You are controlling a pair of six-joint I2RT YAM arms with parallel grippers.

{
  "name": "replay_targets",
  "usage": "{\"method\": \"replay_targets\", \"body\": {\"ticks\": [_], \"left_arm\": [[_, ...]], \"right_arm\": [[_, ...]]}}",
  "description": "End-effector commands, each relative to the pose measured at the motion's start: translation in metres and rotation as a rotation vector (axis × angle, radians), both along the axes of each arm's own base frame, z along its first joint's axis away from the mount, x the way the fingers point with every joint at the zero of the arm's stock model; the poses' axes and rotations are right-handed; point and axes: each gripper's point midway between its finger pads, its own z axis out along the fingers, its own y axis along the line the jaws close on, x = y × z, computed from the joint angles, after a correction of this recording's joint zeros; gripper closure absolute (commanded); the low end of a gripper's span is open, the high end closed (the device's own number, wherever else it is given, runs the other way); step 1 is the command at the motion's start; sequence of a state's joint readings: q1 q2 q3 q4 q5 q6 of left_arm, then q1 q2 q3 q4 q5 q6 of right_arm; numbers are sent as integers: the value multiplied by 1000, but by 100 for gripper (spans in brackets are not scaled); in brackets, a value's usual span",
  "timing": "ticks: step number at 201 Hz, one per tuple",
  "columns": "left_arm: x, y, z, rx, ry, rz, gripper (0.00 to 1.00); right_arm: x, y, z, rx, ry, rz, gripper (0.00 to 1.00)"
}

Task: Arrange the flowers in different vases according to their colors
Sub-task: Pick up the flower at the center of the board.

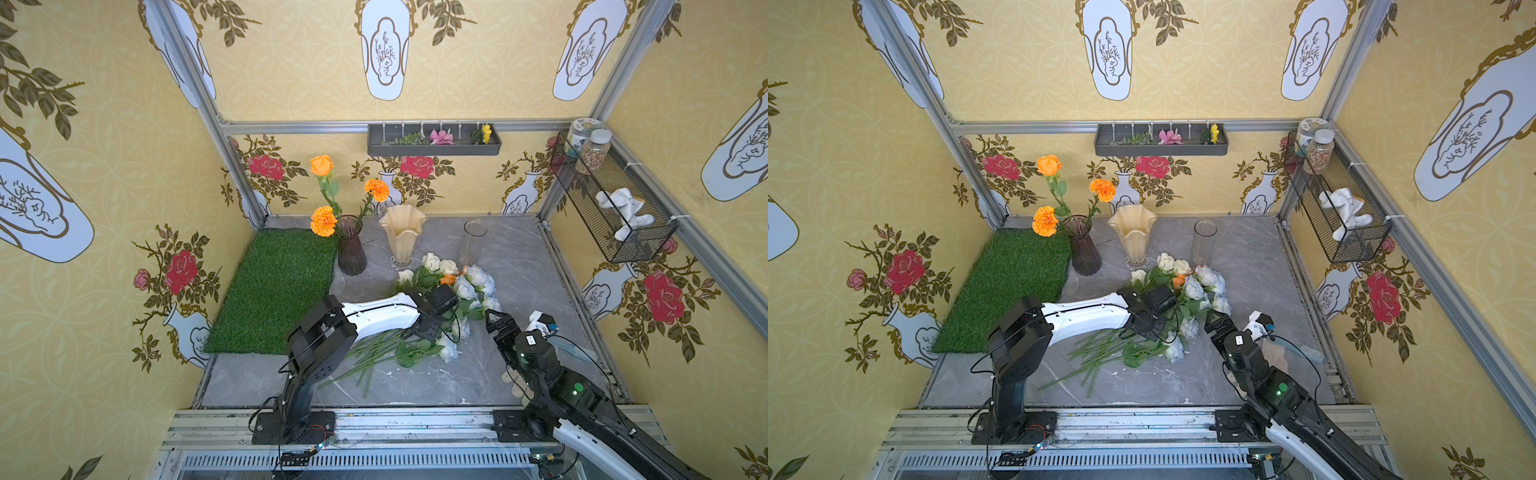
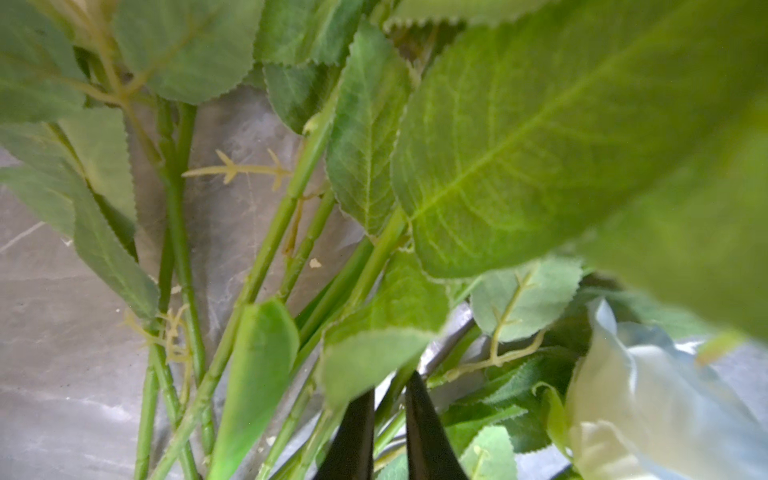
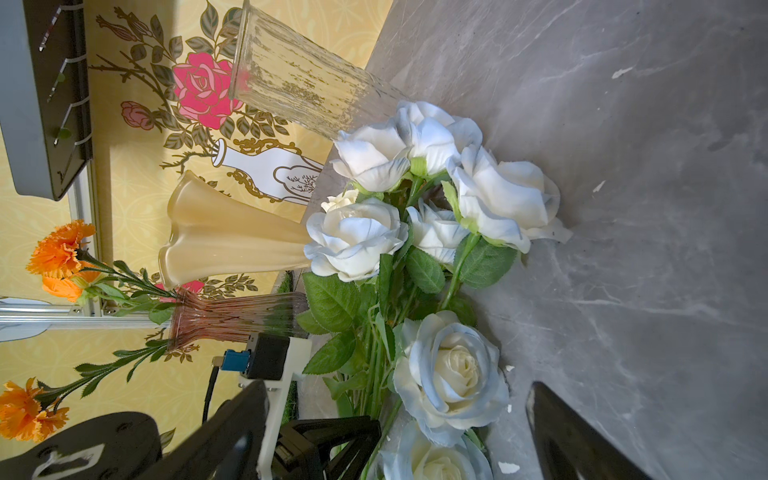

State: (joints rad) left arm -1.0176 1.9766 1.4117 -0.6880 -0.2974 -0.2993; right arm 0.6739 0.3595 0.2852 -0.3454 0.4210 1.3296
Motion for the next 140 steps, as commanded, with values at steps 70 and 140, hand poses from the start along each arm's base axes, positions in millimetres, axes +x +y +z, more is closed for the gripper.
{"method": "replay_targets", "body": {"ticks": [70,140], "left_arm": [[1,4,-2,27,-9,-12,88],[12,-2,29,-3,-90,-60,93]], "right_arm": [[0,-2,1,-9,-7,-7,3],[0,-3,0,-8,-7,-11,3]]}}
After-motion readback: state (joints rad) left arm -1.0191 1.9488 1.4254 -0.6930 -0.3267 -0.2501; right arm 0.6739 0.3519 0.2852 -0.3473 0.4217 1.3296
